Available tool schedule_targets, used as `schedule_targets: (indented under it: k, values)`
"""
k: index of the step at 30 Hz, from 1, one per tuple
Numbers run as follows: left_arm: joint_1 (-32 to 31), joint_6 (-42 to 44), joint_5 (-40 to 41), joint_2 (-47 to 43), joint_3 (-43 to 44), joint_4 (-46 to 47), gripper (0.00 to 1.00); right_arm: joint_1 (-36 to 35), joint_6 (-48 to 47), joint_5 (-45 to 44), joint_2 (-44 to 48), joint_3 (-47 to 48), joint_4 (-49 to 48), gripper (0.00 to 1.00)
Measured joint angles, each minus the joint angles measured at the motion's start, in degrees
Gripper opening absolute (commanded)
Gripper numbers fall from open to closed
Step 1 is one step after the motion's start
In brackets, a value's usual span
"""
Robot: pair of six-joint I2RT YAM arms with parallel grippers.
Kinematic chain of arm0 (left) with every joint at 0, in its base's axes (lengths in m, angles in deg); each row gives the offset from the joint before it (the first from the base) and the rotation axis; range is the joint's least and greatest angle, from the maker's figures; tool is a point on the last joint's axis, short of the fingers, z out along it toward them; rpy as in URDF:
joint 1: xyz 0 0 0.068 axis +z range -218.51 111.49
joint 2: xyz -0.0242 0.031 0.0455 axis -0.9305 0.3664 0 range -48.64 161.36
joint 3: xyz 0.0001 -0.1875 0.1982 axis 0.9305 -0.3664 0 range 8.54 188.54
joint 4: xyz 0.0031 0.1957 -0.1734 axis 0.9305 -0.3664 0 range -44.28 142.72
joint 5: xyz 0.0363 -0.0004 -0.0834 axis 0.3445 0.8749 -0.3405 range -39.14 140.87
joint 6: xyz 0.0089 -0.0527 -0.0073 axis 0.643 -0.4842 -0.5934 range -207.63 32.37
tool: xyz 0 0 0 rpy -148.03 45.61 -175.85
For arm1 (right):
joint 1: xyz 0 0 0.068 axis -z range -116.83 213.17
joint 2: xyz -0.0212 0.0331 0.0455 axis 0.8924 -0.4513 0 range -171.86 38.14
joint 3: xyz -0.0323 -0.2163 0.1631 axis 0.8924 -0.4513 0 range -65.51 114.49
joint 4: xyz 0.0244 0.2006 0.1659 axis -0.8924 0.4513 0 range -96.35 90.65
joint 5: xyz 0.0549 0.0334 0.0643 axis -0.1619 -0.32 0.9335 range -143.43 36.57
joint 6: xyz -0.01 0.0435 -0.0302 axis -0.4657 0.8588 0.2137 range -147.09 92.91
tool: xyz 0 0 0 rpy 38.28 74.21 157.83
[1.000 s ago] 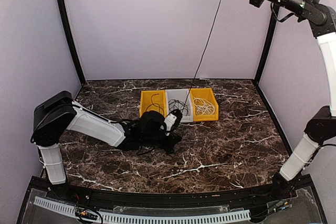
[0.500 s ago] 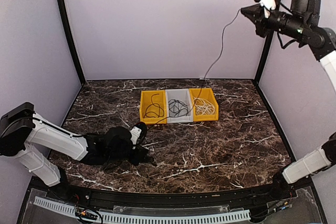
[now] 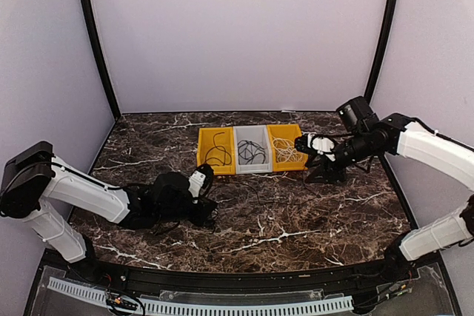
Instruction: Untangle the cables
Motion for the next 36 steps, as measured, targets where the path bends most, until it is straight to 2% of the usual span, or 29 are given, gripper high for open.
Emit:
schedule_targets:
  k: [5, 8, 12, 16, 22, 25, 27, 32, 36]
  values:
    - [0.0, -0.1, -0.2, 0.0, 0.0, 0.9, 0.0, -7.6, 2.6, 2.5, -7.4, 0.3, -5.6, 0.55]
    - [0.0, -0.2, -0.3, 0.0, 0.0, 1.3, 0.0, -11.4, 5.6, 3.9, -16.6, 4.3, -9.7, 0.56]
    - [0.0, -0.3, -0.3, 0.0, -0.1, 1.4, 0.0, -13.0, 8.8, 5.6, -28.0, 11.4, -12.7, 0.56]
    - [0.0, -0.3, -0.2, 0.0, -0.3, 1.4, 0.0, -13.0, 11.2, 6.4, -33.5, 14.2, -14.9, 0.46]
    - [0.0, -0.6, 0.0, 0.0, -0.9, 2.1, 0.0, -13.0, 13.9, 8.7, -36.1, 14.5, -15.2, 0.41]
    - [0.0, -0.7, 0.0, 0.0, -0.9, 2.2, 0.0, -13.0, 14.6, 10.5, -36.4, 14.7, -15.1, 0.21]
    - [0.0, -0.7, 0.1, 0.0, -0.9, 2.2, 0.0, -13.0, 15.6, 11.4, -37.4, 15.7, -14.9, 0.0]
    - [0.0, -0.7, 0.5, 0.0, -0.9, 2.2, 0.0, -13.0, 15.5, 12.3, -39.5, 18.8, -12.2, 0.0]
    - [0.0, -0.2, 1.2, -0.5, -1.1, 1.9, 0.0, -12.0, 15.2, 13.3, -38.2, 25.9, -6.5, 0.0]
